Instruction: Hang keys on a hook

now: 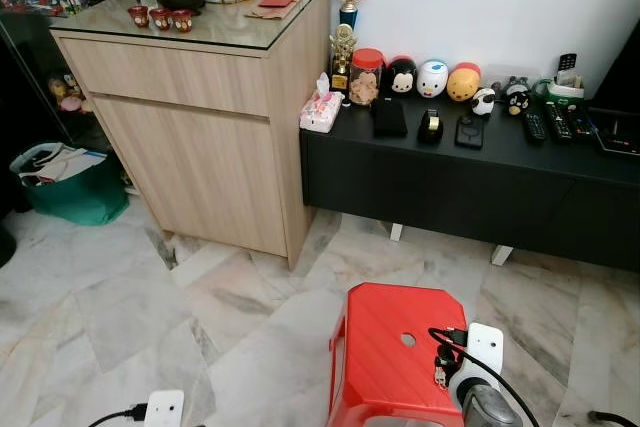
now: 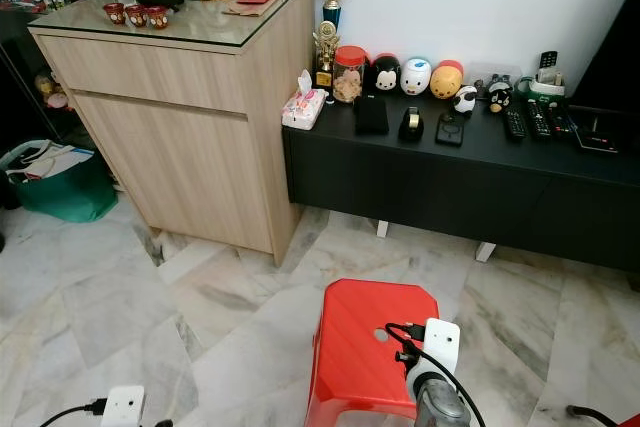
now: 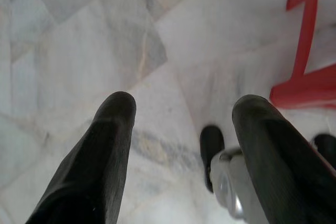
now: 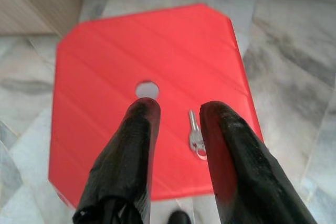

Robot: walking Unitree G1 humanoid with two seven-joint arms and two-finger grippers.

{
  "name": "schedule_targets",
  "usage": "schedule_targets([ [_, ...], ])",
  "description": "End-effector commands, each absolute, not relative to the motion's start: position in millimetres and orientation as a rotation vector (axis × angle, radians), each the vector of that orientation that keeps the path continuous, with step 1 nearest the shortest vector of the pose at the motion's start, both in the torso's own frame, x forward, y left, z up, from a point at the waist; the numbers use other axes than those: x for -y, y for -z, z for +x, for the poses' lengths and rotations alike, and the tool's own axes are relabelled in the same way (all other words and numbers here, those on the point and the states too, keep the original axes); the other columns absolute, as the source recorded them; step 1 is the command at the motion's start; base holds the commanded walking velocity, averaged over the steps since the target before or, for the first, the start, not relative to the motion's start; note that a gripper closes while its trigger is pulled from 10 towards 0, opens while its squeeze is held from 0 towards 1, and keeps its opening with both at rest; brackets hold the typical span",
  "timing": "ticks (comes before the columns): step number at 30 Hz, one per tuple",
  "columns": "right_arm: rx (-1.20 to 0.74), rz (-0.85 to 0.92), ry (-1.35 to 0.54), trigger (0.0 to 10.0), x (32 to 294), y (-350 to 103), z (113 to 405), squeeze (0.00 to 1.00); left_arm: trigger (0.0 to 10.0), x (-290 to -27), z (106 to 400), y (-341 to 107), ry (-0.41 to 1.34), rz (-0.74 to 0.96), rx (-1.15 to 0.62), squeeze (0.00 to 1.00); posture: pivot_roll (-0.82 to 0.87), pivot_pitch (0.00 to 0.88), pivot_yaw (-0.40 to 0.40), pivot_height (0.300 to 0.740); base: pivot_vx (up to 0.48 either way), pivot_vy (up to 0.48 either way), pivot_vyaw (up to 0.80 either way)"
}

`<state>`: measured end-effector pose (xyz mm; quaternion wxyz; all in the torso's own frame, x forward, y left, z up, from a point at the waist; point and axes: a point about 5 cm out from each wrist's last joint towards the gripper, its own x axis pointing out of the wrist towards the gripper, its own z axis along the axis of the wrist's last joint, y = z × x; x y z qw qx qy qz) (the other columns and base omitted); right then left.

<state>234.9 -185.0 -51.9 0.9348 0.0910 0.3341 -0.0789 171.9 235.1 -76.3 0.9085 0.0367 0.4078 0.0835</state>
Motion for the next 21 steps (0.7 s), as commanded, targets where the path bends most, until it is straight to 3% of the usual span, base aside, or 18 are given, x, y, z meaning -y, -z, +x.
schedule_targets([
  [1, -0.598, 0.183, 0.129, 10.0, 181, 40, 250, 0.00, 10.0, -238, 175, 74, -0.174, 0.085, -0.827, 0.00, 0.09, 0.000, -0.010, 0.740, 0.000, 0.000, 0.00],
  [7, -0.437, 0.157, 0.079, 10.0, 175, 17, 273, 0.00, 10.0, -235, 176, 74, -0.177, 0.081, -0.812, 0.00, 0.10, 0.000, -0.025, 0.740, 0.000, 0.000, 0.00],
  [13, -0.291, 0.107, 0.008, 10.0, 167, 4, 274, 0.00, 10.0, -232, 175, 74, -0.179, 0.081, -0.792, 0.00, 0.09, 0.000, -0.037, 0.740, 0.000, 0.000, 0.00],
  [21, -0.199, 0.091, -0.047, 10.0, 164, -2, 264, 0.00, 10.0, -251, 217, 32, -0.235, 0.080, -0.440, 0.00, 0.09, 0.000, -0.056, 0.740, 0.000, 0.000, 0.00],
])
